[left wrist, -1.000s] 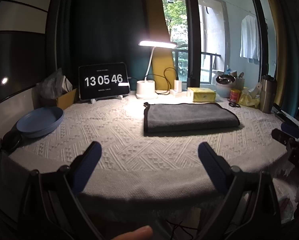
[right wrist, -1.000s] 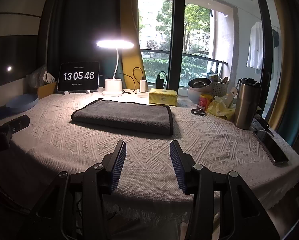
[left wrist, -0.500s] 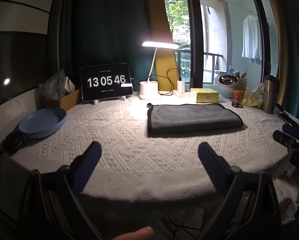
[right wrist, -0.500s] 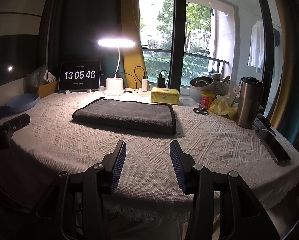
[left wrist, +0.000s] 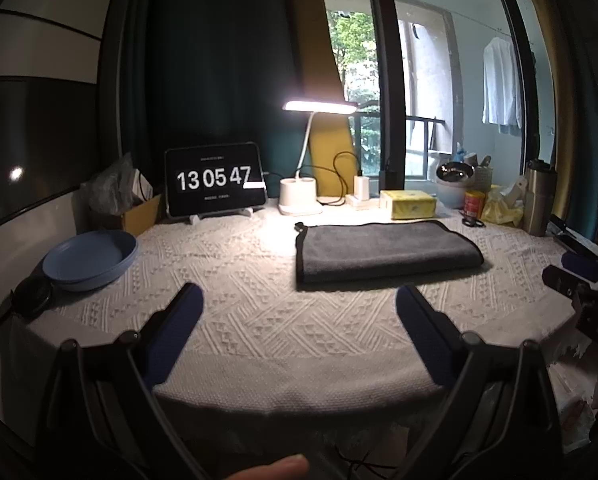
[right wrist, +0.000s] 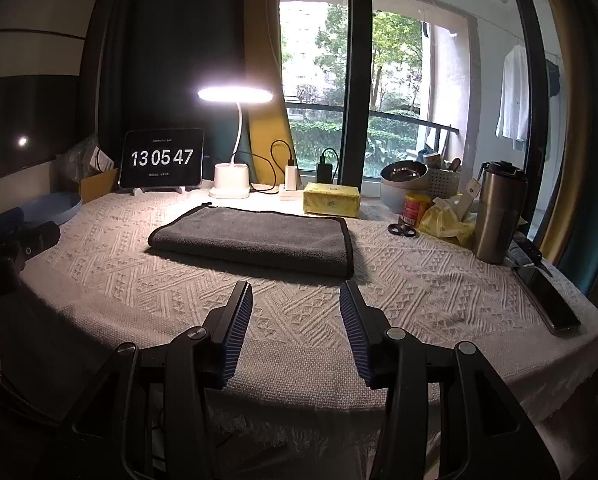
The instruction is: Fold towel
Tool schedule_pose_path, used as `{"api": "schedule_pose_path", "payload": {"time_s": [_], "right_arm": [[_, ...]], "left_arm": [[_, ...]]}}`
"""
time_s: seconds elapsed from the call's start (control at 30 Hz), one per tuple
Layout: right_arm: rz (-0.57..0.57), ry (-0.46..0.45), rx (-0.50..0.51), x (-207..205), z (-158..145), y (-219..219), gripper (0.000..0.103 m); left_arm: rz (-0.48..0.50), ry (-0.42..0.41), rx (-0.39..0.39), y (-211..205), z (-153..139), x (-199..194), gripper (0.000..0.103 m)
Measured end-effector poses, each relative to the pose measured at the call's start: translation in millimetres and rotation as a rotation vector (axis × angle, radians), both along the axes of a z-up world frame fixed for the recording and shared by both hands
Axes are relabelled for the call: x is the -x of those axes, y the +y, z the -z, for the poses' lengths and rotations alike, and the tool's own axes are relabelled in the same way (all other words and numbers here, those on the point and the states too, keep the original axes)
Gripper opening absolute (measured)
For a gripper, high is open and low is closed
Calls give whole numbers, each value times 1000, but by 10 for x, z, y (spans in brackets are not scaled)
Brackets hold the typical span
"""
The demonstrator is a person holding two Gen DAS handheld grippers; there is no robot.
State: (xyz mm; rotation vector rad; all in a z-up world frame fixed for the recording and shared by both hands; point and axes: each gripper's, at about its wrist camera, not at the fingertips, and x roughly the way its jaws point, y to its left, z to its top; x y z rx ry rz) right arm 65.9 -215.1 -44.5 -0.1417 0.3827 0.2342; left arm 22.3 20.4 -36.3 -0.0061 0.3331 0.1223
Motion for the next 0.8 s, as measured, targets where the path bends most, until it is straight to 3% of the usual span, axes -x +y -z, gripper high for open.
{"api": "schedule_pose_path", "payload": {"time_s": [0.8], "right_arm": [[-17, 0, -20, 61, -81, 30, 48]], "left_arm": [[-1, -43, -5, -36, -128, 127, 98]]}}
